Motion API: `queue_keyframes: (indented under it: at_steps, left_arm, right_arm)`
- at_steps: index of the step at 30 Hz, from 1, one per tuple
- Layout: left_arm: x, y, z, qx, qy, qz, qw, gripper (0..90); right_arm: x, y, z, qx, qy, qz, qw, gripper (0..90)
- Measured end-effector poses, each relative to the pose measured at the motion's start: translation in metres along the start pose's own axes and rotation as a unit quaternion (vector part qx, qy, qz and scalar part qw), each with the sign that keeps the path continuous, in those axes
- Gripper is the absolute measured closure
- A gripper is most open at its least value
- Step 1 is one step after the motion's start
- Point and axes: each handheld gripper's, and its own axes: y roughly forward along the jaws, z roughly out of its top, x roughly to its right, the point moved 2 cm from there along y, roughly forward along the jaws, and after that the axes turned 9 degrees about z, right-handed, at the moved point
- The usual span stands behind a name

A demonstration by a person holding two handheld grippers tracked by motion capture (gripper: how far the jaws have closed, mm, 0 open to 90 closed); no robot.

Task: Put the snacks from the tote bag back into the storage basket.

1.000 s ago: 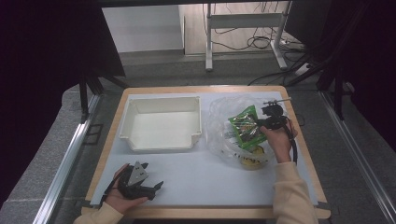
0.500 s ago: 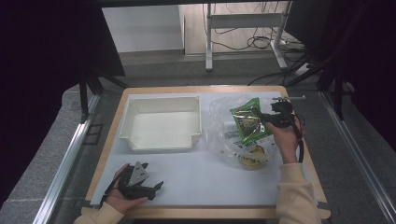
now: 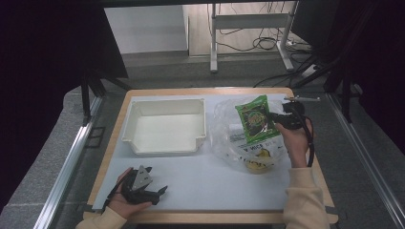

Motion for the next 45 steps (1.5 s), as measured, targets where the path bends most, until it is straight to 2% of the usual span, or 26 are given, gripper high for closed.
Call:
queue_keyframes:
  at_steps: [24, 45]
  left_arm:
    - [0.002, 0.001, 0.000, 0.001, 0.000, 0.000, 1.0000, 13.4]
    - [0.002, 0.001, 0.000, 0.002, 0.002, 0.000, 1.0000, 13.4]
  right_arm:
    - [-0.013, -0.012, 0.005, 0.034, 0.000, 0.027, 0.9991, 90.0]
    - [-0.034, -0.016, 0.010, 0.058, -0.009, 0.049, 0.9971, 90.0]
